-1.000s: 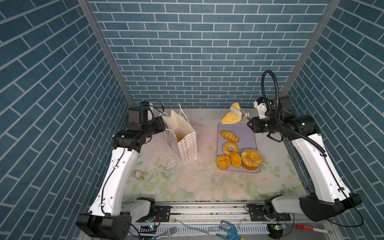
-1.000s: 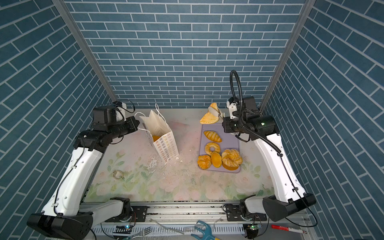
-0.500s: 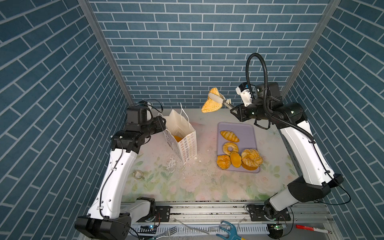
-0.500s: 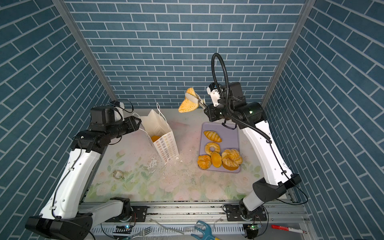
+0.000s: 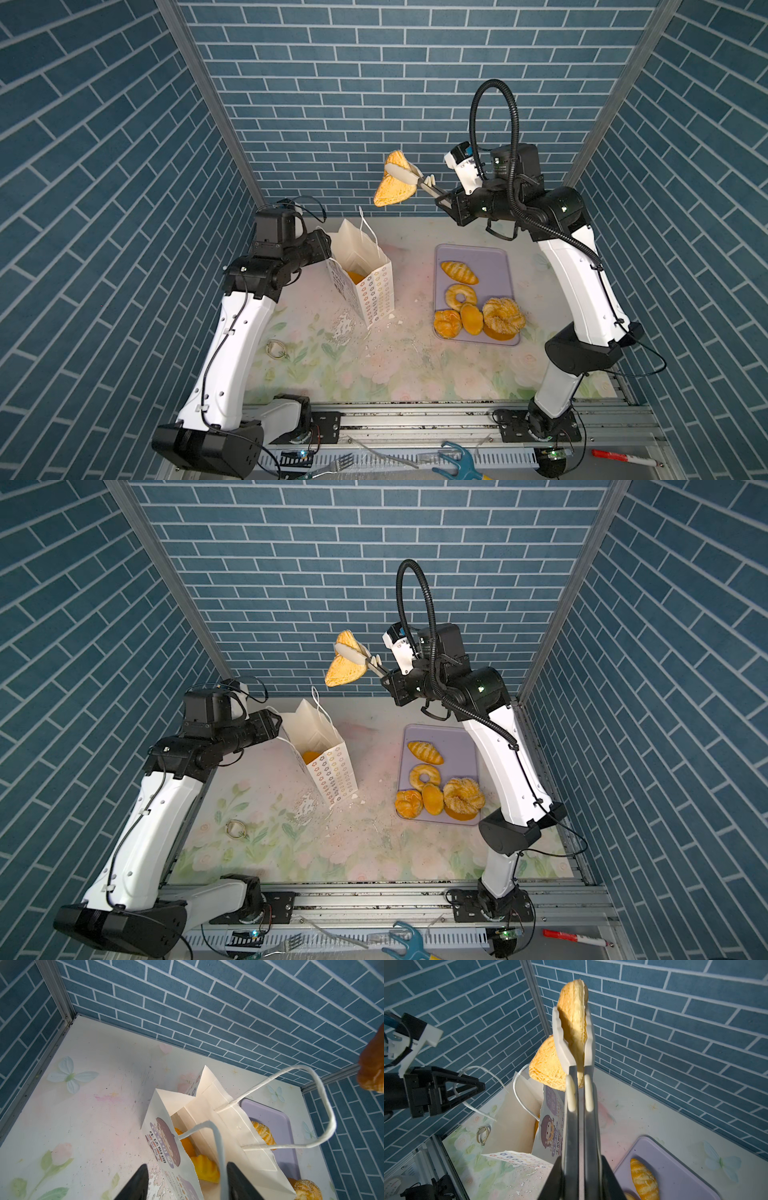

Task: Place the fake bread into the paper bag
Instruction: 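Lift the triangular bread and carry it over the paper bag, right gripper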

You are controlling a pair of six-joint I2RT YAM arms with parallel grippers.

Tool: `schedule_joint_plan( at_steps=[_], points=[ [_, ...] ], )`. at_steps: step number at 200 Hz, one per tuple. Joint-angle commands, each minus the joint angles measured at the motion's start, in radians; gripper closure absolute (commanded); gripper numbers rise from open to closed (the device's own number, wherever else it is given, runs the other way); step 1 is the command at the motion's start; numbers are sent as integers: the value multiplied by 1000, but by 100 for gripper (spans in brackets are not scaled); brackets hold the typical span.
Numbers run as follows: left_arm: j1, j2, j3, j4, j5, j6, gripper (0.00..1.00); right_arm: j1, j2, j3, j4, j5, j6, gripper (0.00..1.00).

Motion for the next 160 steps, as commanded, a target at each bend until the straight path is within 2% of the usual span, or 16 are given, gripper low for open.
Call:
schedule_joint_plan(
  at_steps=[1,31,63,106,160],
  points=[
    [-4,21,27,-17,2,17,42,29,8,48,34,-3,-58,84],
    [-4,26,29,-20,0,20,51,84,6,43,48,12,-98,84],
    [-4,33,28,-20,6,21,74,138,6,26,49,29,-135,84],
    [-3,35,28,-19,20,19,91,204,22,9,24,64,-218,84],
    [-4,35,24,-14,28,16,94,253,79,-16,-27,213,-279,83]
  ],
)
